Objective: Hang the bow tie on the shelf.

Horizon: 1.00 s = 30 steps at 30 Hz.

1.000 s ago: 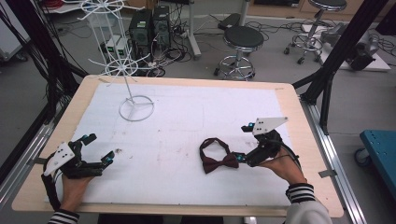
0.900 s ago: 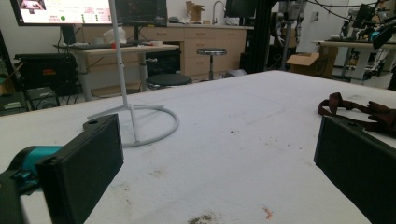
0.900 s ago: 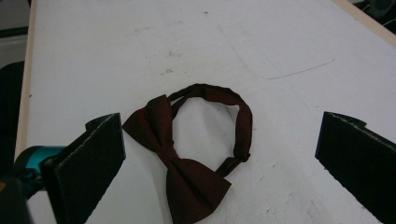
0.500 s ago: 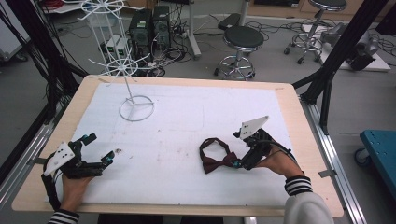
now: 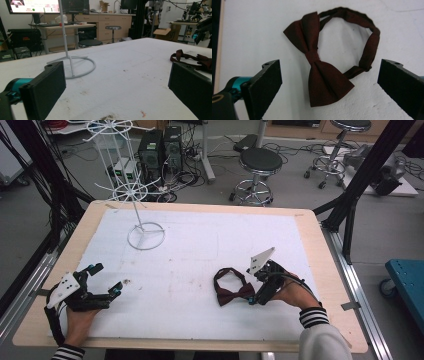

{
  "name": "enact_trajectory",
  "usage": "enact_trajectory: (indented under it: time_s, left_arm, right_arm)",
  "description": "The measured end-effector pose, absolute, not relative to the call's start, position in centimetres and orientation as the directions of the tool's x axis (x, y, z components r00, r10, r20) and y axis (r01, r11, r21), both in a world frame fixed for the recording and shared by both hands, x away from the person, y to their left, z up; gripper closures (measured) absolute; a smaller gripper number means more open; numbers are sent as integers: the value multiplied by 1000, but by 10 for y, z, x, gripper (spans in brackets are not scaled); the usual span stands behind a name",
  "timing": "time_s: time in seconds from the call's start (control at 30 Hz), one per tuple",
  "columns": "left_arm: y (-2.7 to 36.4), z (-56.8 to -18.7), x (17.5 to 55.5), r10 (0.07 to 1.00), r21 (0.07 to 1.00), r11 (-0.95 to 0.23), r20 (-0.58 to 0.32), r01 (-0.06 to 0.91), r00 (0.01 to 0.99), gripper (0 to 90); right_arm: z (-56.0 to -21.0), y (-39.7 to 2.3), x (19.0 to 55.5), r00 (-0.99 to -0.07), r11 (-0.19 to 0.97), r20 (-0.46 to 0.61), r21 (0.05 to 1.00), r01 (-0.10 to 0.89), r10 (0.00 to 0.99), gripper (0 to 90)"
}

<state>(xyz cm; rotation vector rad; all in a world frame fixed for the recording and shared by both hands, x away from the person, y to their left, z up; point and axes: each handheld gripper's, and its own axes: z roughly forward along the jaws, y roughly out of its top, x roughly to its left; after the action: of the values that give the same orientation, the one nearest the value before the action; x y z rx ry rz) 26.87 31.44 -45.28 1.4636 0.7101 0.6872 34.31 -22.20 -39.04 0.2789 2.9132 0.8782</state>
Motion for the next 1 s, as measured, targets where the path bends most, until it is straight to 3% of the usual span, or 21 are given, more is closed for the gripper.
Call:
enact_trajectory:
  time_s: [0.37,0.4,0.43,0.73,1.0]
  left_arm:
    - [315,-453,269,779,1000,0,-11,17,628,17]
    - [315,-453,269,779,1000,1,-11,17,627,17]
    - [315,-453,269,779,1000,0,-11,17,627,17]
    - [315,-453,269,779,1000,2,-13,18,627,17]
    - [315,-453,269,779,1000,5,-17,20,627,17]
  right_arm:
    - [-401,-213,346,-983,863,-36,485,138,178,62]
    - [-402,-213,346,-984,865,-31,481,142,178,92]
    - [-403,-212,348,-985,865,-2,479,148,170,224]
    - [-408,-210,349,-986,887,-15,438,145,169,246]
    - [-412,-207,349,-991,921,-40,374,107,131,459]
